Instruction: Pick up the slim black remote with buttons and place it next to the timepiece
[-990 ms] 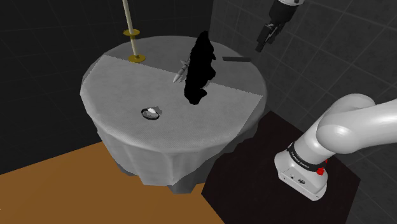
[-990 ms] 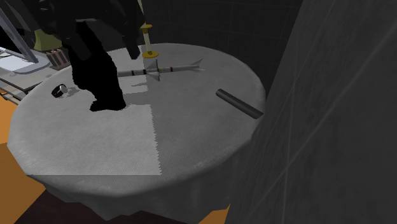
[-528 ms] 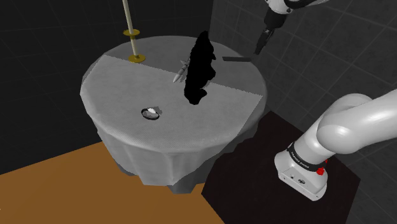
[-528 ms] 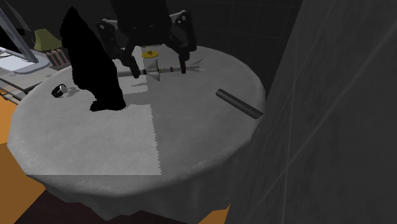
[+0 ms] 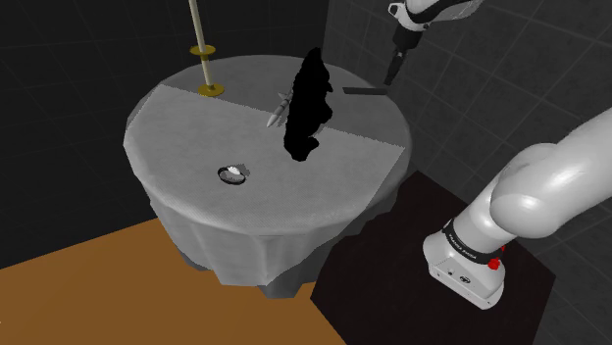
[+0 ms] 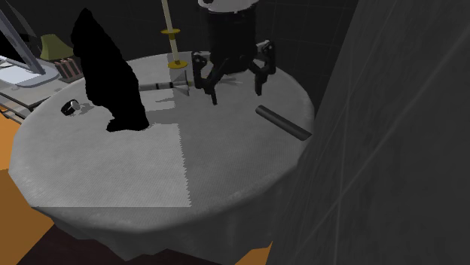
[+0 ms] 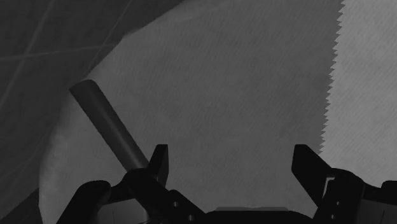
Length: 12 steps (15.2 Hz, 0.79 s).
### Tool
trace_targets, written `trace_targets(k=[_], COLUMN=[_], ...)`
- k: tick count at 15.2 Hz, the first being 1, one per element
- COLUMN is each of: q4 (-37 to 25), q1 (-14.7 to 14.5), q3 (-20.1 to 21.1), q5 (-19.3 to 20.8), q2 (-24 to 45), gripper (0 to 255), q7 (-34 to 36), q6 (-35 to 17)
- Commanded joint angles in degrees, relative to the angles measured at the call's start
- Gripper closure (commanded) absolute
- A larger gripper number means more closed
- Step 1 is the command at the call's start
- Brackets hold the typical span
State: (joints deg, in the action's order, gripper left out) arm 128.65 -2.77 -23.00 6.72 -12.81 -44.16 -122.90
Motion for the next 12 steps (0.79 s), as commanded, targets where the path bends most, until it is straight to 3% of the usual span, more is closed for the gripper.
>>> trace_targets(k=[1, 6, 12], q4=[-2.5, -11.3, -24.9], q1=[-0.4, 0.1, 4.3], q3=[-1.9, -4.0, -2.0], q5=[-1.9, -8.9, -16.5], q2=[4.9, 17.6, 32.9], gripper=[0, 0, 0], q7=[-5.6, -19.0, -32.6], q6=[-2.0, -4.2, -3.7])
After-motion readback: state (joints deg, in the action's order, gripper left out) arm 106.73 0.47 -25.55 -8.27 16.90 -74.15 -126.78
